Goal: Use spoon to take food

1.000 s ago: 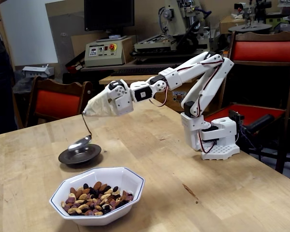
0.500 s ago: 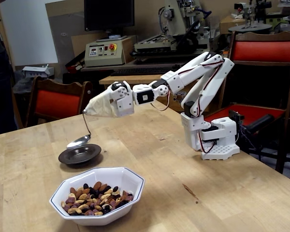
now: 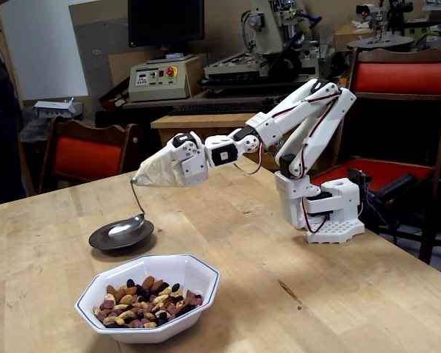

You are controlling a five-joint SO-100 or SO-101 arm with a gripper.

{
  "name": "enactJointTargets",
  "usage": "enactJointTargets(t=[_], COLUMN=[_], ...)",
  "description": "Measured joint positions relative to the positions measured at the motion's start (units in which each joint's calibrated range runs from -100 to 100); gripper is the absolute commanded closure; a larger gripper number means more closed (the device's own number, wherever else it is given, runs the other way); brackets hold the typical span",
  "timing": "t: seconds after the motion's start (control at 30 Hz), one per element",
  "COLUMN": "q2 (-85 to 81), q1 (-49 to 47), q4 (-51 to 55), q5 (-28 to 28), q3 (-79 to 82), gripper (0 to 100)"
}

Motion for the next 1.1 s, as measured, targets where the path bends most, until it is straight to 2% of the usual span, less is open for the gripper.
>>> enactJointTargets(t=[0.27, 0.47, 0.97, 1.1], q2=[0.00, 0.00, 0.00, 4.38], q1=[0.00, 0.00, 0.00, 0.00], q4=[-14.87, -22.07, -24.31, -24.39], q5=[0.00, 0.00, 0.00, 0.00], q3=[3.95, 10.90, 14.76, 12.44], gripper=[96, 96, 96, 96])
